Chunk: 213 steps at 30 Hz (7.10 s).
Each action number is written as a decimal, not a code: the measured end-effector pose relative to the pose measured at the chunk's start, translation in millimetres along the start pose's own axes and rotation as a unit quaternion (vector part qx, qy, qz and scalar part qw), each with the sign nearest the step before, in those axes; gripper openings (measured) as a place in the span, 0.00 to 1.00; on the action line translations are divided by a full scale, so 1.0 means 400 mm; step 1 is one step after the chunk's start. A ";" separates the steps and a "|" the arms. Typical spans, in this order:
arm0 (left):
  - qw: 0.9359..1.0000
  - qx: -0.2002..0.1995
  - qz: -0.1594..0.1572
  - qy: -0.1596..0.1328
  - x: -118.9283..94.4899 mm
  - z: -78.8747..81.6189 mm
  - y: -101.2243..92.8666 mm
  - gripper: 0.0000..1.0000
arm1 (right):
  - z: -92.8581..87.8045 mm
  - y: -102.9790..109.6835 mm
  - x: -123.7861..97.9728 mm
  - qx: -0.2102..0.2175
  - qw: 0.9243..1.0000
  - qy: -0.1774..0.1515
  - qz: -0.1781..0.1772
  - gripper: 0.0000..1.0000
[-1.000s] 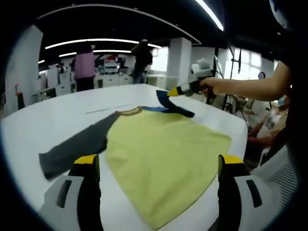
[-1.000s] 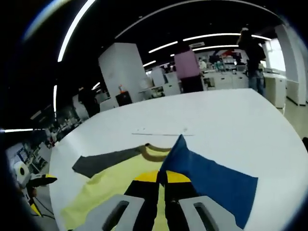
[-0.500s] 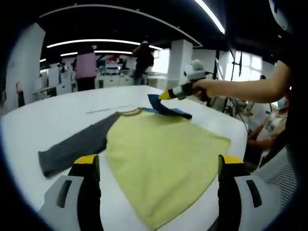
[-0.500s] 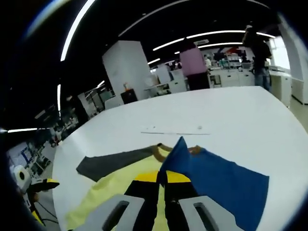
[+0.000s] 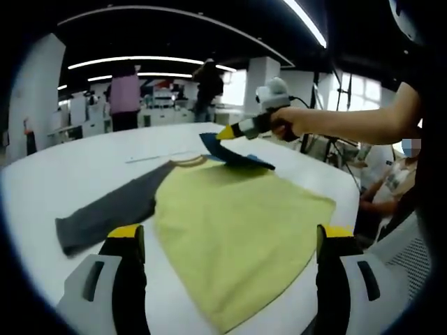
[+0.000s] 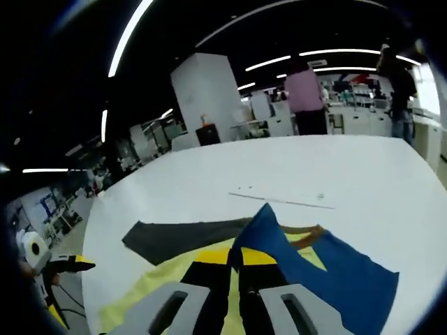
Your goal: Fold the garment on the visible template until the final outline fits inside the template.
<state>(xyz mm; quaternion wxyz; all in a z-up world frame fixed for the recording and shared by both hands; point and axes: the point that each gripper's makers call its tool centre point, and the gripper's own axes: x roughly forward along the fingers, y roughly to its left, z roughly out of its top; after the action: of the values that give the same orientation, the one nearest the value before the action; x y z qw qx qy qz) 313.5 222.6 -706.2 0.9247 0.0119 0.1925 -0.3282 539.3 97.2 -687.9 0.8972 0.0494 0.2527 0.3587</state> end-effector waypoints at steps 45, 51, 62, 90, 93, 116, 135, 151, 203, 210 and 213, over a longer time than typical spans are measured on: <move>1.000 -0.011 0.021 0.000 -0.024 -0.018 0.007 0.99 | -0.166 0.265 0.180 -0.088 0.986 0.102 0.097 0.00; 0.999 -0.013 0.033 -0.001 -0.038 -0.021 0.018 0.99 | -0.213 0.286 0.187 -0.072 0.983 0.126 0.108 0.00; 0.999 -0.006 0.039 0.002 -0.047 -0.015 0.031 0.99 | -0.181 0.240 0.164 -0.084 0.987 0.114 0.080 0.39; 0.999 0.005 0.033 0.001 -0.043 0.001 0.040 0.99 | -0.192 0.006 -0.020 -0.059 0.990 0.129 0.008 0.89; 0.999 0.007 0.033 0.003 -0.042 0.000 0.040 0.99 | -0.200 -0.021 -0.043 -0.057 0.990 0.131 -0.001 0.88; 1.000 0.009 0.023 0.006 -0.021 0.003 0.018 0.99 | -0.279 -0.200 -0.188 -0.062 0.986 0.141 -0.063 0.68; 1.000 0.011 0.024 0.012 -0.023 0.001 0.016 0.99 | -0.333 -0.299 -0.234 -0.047 0.981 0.140 -0.128 0.12; 0.999 0.012 0.028 0.016 -0.026 -0.002 0.018 0.99 | -0.343 -0.313 -0.240 -0.055 0.979 0.144 -0.135 0.00; 0.998 0.000 0.056 0.016 -0.053 -0.005 0.087 0.99 | -0.245 -0.177 -0.320 -0.066 0.993 0.066 -0.068 0.78; 0.998 -0.010 0.068 0.015 -0.064 -0.011 0.121 0.99 | -0.226 -0.127 -0.343 -0.070 0.996 0.040 -0.042 0.91; 0.997 -0.018 0.078 0.012 -0.070 -0.012 0.144 0.99 | -0.220 -0.104 -0.356 -0.074 0.996 0.032 -0.032 0.95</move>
<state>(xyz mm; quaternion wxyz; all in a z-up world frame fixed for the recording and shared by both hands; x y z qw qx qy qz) 327.2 285.2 -706.6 0.9450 0.0139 0.2083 -0.2517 434.7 -36.9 -716.1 0.9010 -0.0371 0.2554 0.3486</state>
